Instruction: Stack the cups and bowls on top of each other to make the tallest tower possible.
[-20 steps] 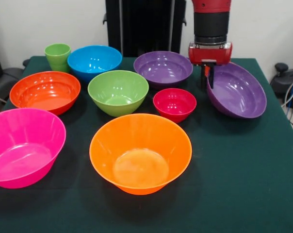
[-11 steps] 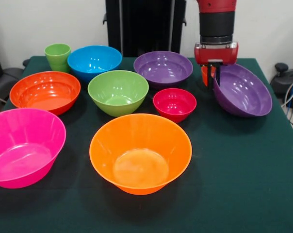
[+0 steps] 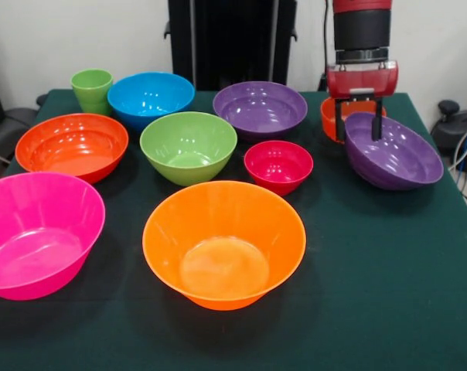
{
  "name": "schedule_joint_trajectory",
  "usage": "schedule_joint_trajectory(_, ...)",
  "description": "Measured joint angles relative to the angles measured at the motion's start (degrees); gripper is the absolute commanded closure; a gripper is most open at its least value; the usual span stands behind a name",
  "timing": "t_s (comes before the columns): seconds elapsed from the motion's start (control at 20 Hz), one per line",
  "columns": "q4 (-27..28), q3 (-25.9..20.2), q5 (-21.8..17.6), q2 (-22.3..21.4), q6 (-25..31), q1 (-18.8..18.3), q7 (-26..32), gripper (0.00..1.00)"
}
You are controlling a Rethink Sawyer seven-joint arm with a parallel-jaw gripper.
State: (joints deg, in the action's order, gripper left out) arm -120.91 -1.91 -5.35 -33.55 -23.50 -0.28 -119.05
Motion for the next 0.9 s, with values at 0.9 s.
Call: schedule_joint_trajectory(0.9, -2.26, 12.41, 7.14, -14.00, 6.21, 8.11, 0.00, 0.00)
